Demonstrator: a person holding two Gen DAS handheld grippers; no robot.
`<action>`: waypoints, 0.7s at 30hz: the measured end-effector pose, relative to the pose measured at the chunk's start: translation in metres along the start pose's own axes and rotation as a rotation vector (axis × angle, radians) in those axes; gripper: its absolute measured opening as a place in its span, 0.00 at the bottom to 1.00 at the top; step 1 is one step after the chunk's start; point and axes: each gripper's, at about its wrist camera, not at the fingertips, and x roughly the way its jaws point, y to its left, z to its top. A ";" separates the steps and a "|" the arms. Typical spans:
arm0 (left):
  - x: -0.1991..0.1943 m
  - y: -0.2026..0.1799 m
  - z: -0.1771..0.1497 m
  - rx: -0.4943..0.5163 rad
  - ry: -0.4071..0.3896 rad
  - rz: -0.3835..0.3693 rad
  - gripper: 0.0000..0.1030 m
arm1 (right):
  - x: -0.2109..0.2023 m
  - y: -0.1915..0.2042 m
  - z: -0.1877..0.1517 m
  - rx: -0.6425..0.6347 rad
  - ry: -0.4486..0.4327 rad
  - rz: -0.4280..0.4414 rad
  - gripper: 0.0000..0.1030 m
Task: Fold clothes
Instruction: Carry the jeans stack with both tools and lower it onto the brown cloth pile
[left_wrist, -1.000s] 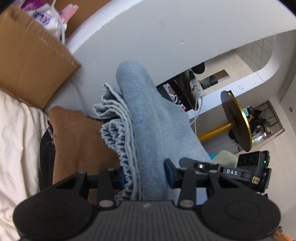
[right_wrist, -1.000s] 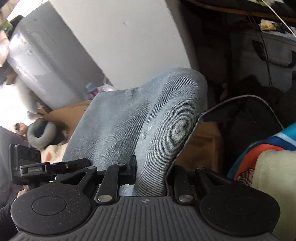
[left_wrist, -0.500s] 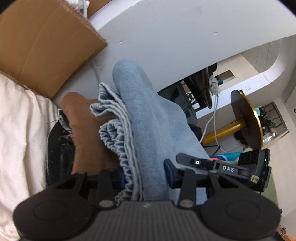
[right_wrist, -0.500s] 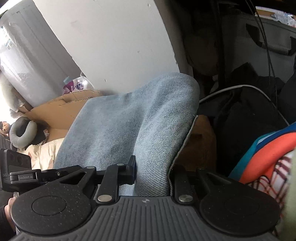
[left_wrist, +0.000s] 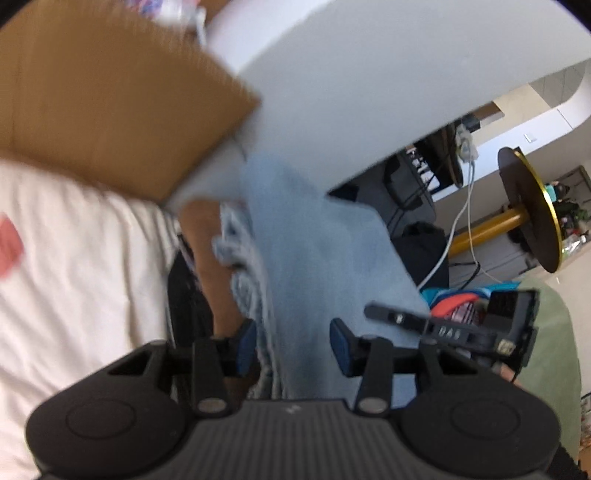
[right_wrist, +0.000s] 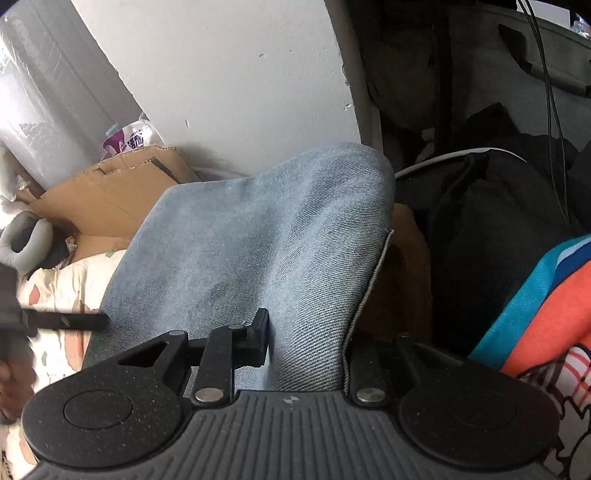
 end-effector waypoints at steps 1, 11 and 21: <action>-0.006 -0.003 0.008 0.003 -0.008 0.002 0.44 | -0.001 0.001 0.000 -0.003 0.000 -0.001 0.25; -0.002 -0.067 0.044 0.143 0.004 0.044 0.44 | -0.003 0.012 0.006 -0.038 0.000 -0.017 0.25; 0.067 -0.065 0.020 0.266 0.099 0.178 0.36 | 0.011 0.007 0.011 -0.063 0.008 -0.026 0.29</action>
